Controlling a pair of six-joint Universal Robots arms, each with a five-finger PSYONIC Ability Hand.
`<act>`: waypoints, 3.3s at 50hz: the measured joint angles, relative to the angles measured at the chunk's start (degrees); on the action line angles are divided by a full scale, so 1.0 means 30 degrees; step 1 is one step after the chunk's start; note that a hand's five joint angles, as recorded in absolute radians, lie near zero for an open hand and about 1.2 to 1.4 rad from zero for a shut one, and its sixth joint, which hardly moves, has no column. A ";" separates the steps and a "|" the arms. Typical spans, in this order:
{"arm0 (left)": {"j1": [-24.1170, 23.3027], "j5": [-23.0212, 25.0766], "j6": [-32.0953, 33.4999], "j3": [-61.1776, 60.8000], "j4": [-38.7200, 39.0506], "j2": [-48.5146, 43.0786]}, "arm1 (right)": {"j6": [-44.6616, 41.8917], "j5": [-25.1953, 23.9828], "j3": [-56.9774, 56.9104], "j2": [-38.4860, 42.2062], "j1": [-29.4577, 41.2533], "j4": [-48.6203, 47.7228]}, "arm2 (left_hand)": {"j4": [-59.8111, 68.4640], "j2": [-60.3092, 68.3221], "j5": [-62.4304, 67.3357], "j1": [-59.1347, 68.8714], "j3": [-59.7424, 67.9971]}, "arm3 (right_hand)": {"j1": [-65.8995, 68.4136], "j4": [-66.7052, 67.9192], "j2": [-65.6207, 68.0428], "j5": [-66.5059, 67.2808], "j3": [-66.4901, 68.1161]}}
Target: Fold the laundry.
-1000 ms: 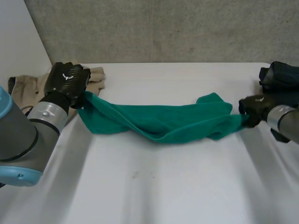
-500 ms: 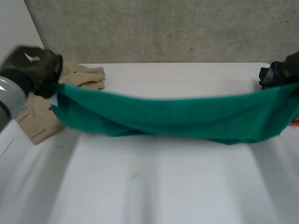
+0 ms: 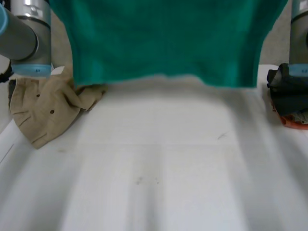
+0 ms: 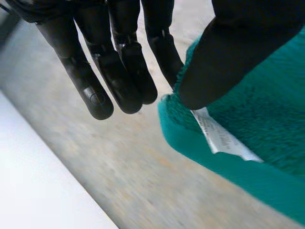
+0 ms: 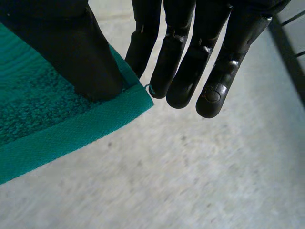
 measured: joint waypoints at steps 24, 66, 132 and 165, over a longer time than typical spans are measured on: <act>0.0251 0.1542 -0.2740 -1.4323 0.2305 0.1010 | 0.0416 -0.1491 0.7864 0.2391 -0.0080 0.3965 | 0.0000 -0.0002 0.0000 0.0000 -0.0002 | 0.0177 0.0005 0.0000 0.0044 0.0000; -0.3077 0.1245 -0.0968 -1.8619 -0.9645 1.3778 | 1.0967 -0.3650 1.4663 -0.3624 0.2094 0.8624 | 0.0000 0.0005 0.0000 0.0000 0.0002 | -1.5215 -1.8203 -1.8383 -1.7602 -1.8552; 0.0246 0.1703 -0.2290 -1.5288 -1.1445 0.5995 | -0.4233 -0.2960 0.7569 -0.4876 -0.2225 2.1856 | 0.0005 0.0024 0.0002 0.0000 0.0024 | 0.0014 -0.0014 0.0021 -0.0038 0.0006; -0.0192 -0.0512 -0.1737 -0.6725 0.1284 0.0305 | -0.1267 -0.1166 0.3144 0.1904 -0.0085 0.2766 | 0.0006 0.0029 0.0250 0.0000 0.0029 | 0.0111 -0.0012 0.0021 0.0096 0.0005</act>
